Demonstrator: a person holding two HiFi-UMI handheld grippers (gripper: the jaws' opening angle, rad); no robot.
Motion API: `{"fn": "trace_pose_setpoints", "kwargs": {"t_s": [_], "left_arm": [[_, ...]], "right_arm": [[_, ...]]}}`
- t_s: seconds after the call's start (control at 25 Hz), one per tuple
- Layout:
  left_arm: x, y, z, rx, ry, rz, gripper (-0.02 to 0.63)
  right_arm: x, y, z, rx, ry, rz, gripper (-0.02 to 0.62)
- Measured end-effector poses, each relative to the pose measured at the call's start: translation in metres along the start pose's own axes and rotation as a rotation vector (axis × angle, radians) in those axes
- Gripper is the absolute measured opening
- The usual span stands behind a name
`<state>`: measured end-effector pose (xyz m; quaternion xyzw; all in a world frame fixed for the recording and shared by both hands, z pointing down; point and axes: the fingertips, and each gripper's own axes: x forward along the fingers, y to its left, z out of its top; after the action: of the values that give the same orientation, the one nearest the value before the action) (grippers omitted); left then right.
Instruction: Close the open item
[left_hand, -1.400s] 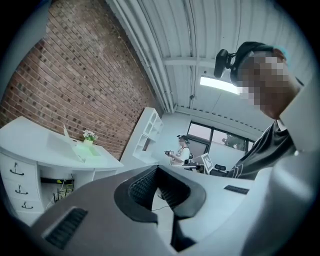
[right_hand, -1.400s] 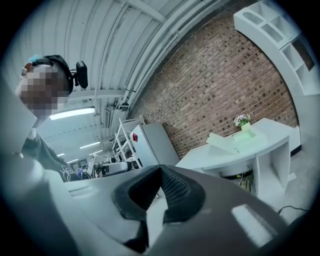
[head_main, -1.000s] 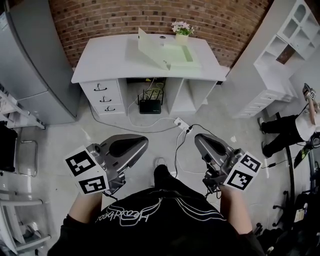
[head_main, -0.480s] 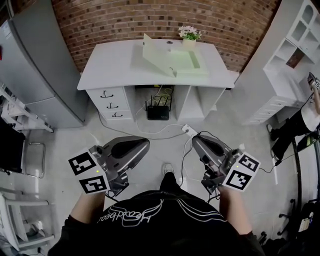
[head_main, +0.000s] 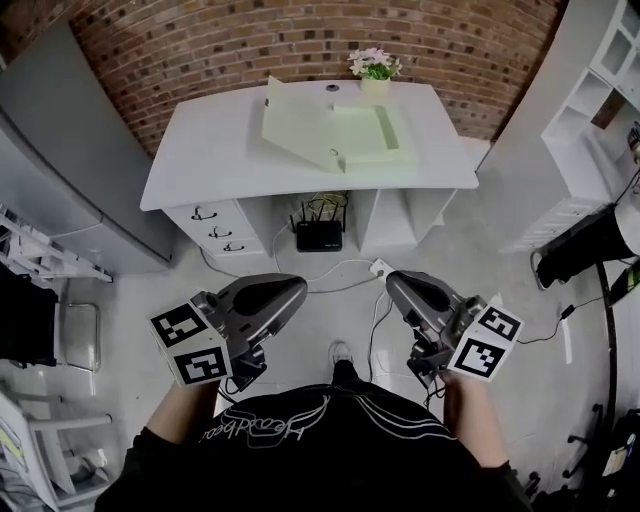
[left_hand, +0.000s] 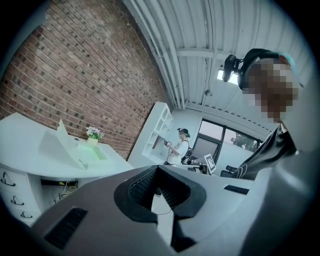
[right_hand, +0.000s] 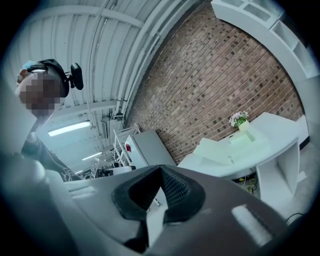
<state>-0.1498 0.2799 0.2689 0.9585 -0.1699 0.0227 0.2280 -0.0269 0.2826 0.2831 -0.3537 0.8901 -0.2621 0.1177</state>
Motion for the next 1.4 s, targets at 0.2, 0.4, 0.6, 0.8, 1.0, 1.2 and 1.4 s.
{"fn": "trace_pose_setpoints", "kwargs": {"t_s": [0.2,0.4,0.6,0.8,1.0,1.2,1.4], "left_arm": [[0.047,0.048,0.015,-0.023,0.028,0.040,0.002],[0.086,0.091,0.024,-0.074,0.043,0.063,0.002],[0.110,0.130,0.030,-0.166,0.026,0.085,0.002],[0.113,0.156,0.031,-0.183,0.009,0.137,0.002],[0.110,0.171,0.025,-0.211,-0.002,0.155,0.002],[0.107,0.189,0.020,-0.214,0.002,0.177,0.002],[0.104,0.219,0.015,-0.263,0.011,0.201,0.002]], "right_arm": [[0.016,-0.060,0.023,0.034,-0.002,-0.001,0.003],[0.030,-0.111,0.042,0.049,0.010,-0.004,0.003],[0.041,-0.153,0.049,0.070,0.034,-0.013,0.003],[0.052,-0.178,0.054,0.072,0.054,-0.019,0.003],[0.062,-0.196,0.054,0.070,0.069,-0.030,0.003],[0.072,-0.210,0.051,0.088,0.070,-0.052,0.003],[0.086,-0.224,0.044,0.126,0.087,-0.081,0.003]]}}
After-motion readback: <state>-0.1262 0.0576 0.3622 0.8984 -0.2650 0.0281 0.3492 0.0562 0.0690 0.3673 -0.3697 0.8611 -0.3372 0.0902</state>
